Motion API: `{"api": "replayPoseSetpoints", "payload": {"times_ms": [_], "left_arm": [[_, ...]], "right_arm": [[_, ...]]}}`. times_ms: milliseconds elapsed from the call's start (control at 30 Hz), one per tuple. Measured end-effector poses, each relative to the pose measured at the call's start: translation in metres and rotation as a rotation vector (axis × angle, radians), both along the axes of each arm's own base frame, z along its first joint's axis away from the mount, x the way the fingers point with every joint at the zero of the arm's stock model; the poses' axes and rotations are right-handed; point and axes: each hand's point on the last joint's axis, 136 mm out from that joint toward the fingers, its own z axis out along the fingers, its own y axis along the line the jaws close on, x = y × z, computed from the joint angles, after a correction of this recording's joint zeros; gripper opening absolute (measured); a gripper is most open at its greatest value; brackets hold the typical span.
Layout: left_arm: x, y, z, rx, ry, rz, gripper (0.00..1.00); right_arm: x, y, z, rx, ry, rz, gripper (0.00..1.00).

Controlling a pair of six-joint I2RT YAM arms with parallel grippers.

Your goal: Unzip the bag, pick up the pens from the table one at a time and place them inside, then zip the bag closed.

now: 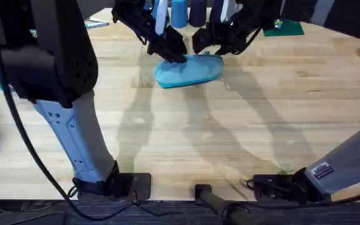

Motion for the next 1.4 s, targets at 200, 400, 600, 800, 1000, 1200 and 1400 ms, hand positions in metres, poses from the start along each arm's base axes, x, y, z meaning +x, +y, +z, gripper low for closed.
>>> {"api": "replayPoseSetpoints", "payload": {"times_ms": [200, 400, 600, 800, 1000, 1200, 1400], "left_arm": [[0.0000, 0.0000, 0.0000, 0.000, 0.000, 0.000, 0.041], [-0.0001, 0.0000, -0.0001, 0.000, 0.001, 0.000, 0.041], [-0.0002, -0.0002, -0.0001, 0.001, 0.000, -0.001, 0.041], [-0.0002, -0.0002, -0.0001, 0.001, 0.000, -0.001, 0.041], [-0.0002, -0.0001, -0.0003, 0.002, 0.001, -0.001, 0.042], [-0.0002, -0.0001, -0.0002, 0.002, 0.000, -0.001, 0.041], [-0.0002, -0.0001, -0.0002, 0.002, 0.000, -0.001, 0.041]], "right_arm": [[-0.0009, -0.0004, -0.0005, 0.000, 0.006, -0.003, 0.287], [-0.0013, -0.0004, -0.0007, 0.000, 0.008, -0.005, 0.054], [-0.0004, -0.0001, -0.0002, 0.002, 0.004, -0.005, 0.034], [-0.0003, 0.0000, -0.0001, 0.002, 0.004, -0.005, 0.031], [-0.0003, 0.0000, -0.0001, 0.002, 0.004, -0.005, 0.032], [-0.0003, 0.0000, 0.0001, 0.002, 0.003, -0.005, 0.032], [0.0010, -0.0025, -0.0001, -0.011, -0.003, -0.013, 0.032]]}}
